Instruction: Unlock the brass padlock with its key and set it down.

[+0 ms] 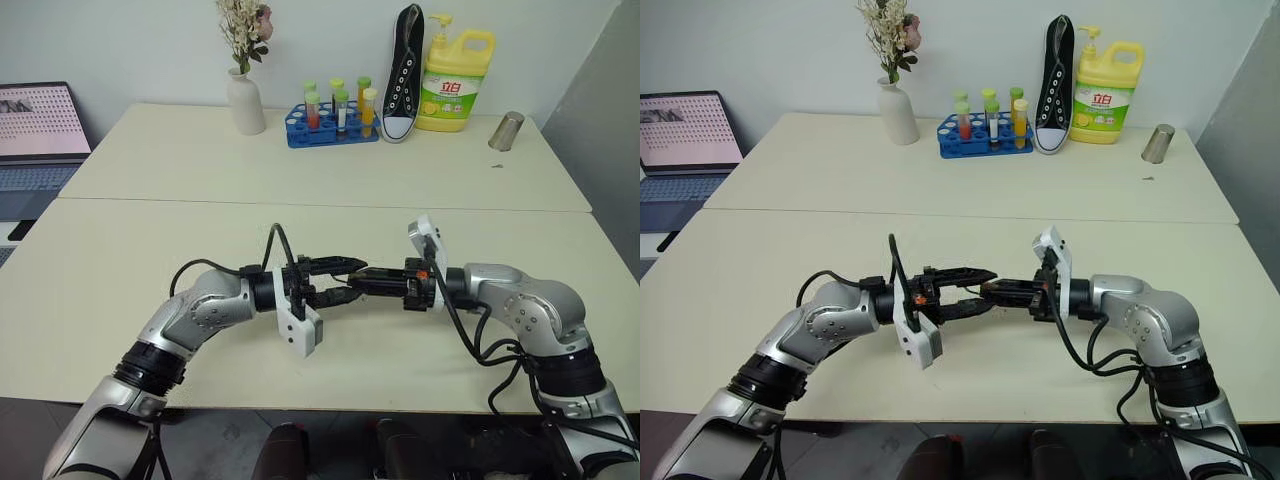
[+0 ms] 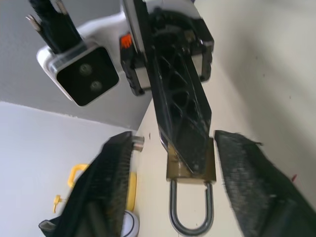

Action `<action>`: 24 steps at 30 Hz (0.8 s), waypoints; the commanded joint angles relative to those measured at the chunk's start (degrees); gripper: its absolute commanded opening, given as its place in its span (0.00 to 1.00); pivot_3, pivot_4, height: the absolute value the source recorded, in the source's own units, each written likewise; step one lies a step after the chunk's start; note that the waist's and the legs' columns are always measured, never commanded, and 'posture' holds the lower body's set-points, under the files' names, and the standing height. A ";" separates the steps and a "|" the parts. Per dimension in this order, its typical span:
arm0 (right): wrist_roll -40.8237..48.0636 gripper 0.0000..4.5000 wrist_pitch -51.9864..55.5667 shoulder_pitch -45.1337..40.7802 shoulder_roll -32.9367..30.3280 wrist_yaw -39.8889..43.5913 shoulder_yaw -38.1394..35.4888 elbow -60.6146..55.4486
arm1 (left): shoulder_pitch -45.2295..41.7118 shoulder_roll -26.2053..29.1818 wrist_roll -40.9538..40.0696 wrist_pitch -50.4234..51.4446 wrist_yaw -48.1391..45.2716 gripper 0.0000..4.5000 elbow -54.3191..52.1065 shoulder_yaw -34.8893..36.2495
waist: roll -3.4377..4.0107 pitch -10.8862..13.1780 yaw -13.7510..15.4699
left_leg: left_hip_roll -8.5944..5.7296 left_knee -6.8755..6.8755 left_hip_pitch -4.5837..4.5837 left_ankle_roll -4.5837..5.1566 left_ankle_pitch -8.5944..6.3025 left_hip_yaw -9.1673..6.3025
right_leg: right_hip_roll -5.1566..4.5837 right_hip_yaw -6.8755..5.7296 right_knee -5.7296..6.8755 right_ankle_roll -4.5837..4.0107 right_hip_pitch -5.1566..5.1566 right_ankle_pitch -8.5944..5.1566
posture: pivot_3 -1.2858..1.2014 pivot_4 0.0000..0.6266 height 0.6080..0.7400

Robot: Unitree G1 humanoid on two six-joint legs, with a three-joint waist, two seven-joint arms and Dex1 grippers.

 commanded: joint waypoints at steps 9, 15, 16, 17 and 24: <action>-2.48 0.03 -4.66 -2.26 -1.97 1.71 -1.74 3.13 | 12.01 4.83 -24.72 27.58 -5.89 1.00 -22.84 7.96 | 0.00 0.00 -0.33 | 0.02 0.00 0.04 0.00 0.00 -0.01 | 0.01 0.01 0.03 0.00 0.00 -0.01 | 0.52 0.24 1.00; -2.20 0.03 -5.83 -2.68 -2.77 2.83 -2.00 2.94 | 10.97 6.09 -40.11 50.38 -9.41 0.58 -19.89 15.26 | 0.00 0.00 -0.68 | 0.02 0.01 0.03 0.00 0.00 -0.08 | 0.04 -0.06 0.04 0.02 0.01 -0.02 | 0.52 0.24 1.00; -1.93 0.03 -5.81 -2.76 -2.83 2.99 -2.11 2.72 | 10.43 6.09 -42.46 54.46 -10.50 0.50 -18.45 15.96 | 0.00 0.00 -0.68 | 0.01 0.01 0.03 0.00 0.00 -0.08 | 0.05 -0.05 0.03 0.02 0.01 -0.02 | 0.52 0.24 1.00; -1.48 0.03 -5.57 -2.77 -2.88 3.17 -2.26 2.41 | 10.10 5.51 -43.36 56.16 -11.58 0.43 -17.46 16.01 | 0.00 0.00 -0.77 | 0.00 0.02 0.03 0.00 0.00 -0.09 | 0.08 -0.07 0.04 0.03 0.02 -0.02 | 0.52 0.24 1.00; 0.36 0.03 -4.49 -2.86 -3.46 5.04 -2.29 0.69 | 6.83 -1.56 -44.68 64.55 -15.40 0.00 -15.31 12.44 | 0.00 0.01 -0.86 | -0.02 0.01 -0.03 0.00 0.00 -0.07 | 0.20 -0.02 -0.07 0.02 0.02 -0.02 | 0.52 0.24 1.00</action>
